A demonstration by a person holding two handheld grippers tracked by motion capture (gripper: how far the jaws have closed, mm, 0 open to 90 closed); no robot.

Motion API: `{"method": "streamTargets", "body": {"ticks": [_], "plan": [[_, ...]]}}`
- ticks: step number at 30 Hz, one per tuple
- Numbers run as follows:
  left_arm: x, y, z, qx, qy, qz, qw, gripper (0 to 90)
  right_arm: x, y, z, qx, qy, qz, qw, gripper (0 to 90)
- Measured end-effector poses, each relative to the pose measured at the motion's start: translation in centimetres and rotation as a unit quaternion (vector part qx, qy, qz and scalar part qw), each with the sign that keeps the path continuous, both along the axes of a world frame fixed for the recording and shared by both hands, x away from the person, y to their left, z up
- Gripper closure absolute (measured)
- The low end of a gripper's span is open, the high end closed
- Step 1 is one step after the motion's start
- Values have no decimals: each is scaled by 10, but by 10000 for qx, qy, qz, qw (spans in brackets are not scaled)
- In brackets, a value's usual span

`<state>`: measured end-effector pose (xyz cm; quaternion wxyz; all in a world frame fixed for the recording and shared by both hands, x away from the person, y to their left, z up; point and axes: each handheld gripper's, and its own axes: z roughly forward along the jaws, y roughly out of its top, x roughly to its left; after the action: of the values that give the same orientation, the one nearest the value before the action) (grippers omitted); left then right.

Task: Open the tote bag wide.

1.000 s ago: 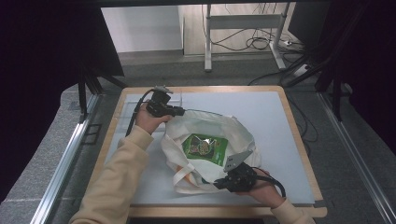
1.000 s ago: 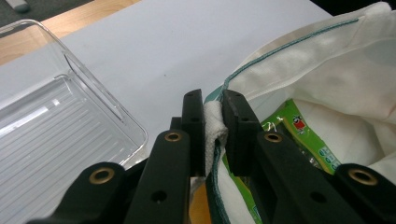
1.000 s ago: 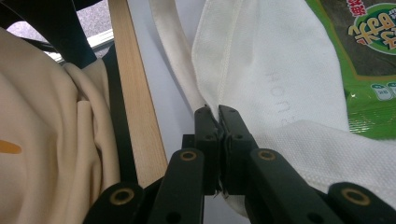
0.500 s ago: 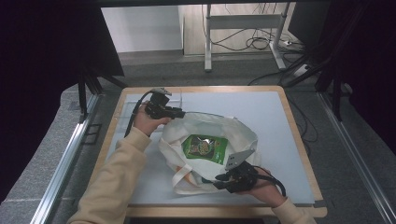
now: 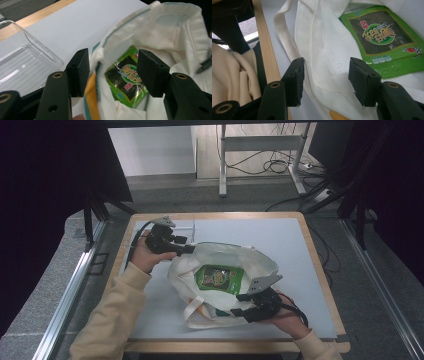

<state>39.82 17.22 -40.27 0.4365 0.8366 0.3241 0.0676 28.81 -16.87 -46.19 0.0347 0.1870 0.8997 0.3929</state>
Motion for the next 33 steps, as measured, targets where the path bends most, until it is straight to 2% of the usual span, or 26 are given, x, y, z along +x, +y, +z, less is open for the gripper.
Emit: {"method": "streamTargets", "body": {"ticks": [6, 12, 21, 25, 27, 30, 33], "plan": [[-20, -1, -2, 16, -65, -199, 9998, 424, 1, -2, 4, 53, -7, -61, 10000, 453], [-34, -4, -3, 59, -137, -408, 9991, 424, 7, -4, 11, 159, -40, -154, 9997, 448], [-48, -11, -10, 196, -18, -675, 9975, 462, 17, -4, 27, 242, -124, -353, 9990, 487], [-48, -12, -18, 250, 100, -672, 9974, 485, 29, 1, 30, 157, -101, -464, 9987, 570], [-48, -13, -21, 283, 138, -683, 9972, 511, 36, 7, 31, 69, -130, -510, 9986, 657], [-46, -14, -24, 306, 232, -642, 9972, 575, 48, 17, 34, -36, -136, -545, 9984, 761], [-47, -16, -27, 320, 286, -689, 9967, 646, 61, 28, 37, -106, -141, -520, 9985, 819]]}}
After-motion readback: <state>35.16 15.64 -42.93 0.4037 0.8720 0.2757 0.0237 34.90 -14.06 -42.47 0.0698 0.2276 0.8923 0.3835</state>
